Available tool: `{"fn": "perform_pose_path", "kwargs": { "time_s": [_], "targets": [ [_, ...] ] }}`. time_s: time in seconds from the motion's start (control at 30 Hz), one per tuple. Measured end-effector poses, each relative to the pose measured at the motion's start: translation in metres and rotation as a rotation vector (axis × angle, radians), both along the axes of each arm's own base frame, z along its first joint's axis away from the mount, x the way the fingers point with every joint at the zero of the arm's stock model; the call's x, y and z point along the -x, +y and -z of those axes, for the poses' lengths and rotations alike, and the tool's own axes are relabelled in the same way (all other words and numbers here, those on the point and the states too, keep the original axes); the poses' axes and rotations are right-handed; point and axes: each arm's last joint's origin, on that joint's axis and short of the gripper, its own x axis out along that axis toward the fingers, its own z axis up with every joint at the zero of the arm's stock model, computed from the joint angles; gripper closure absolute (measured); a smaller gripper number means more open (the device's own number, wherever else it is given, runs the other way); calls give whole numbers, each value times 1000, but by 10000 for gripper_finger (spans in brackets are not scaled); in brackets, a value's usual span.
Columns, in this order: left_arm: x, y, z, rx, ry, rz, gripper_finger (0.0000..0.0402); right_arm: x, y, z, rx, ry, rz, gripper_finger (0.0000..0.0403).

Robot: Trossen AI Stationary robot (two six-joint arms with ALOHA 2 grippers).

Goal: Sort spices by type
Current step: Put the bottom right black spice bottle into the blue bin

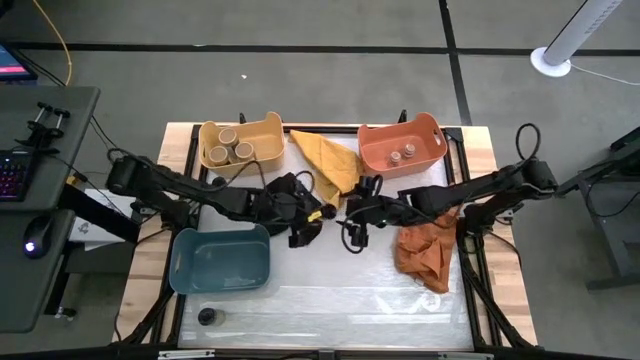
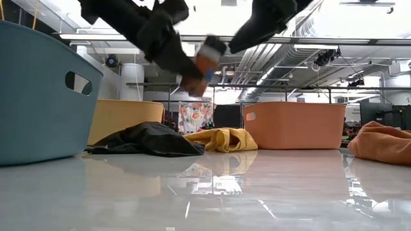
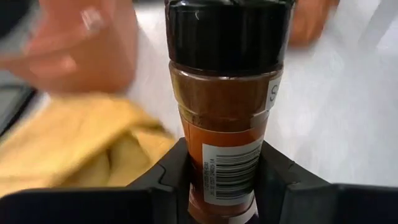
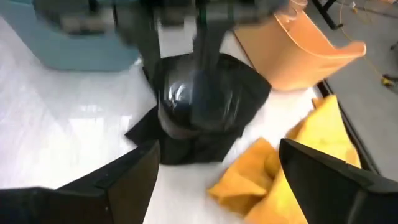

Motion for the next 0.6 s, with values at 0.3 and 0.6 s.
{"fn": "perform_pose_path", "kwargs": {
  "time_s": [0.3,0.6],
  "targets": [
    [51,3,1,221,-560,40,307,30,0,53,-225,-322,8,78],
    [38,1,3,302,-654,43,308,23,-1,55,-403,-573,-58,78]
  ]
}}
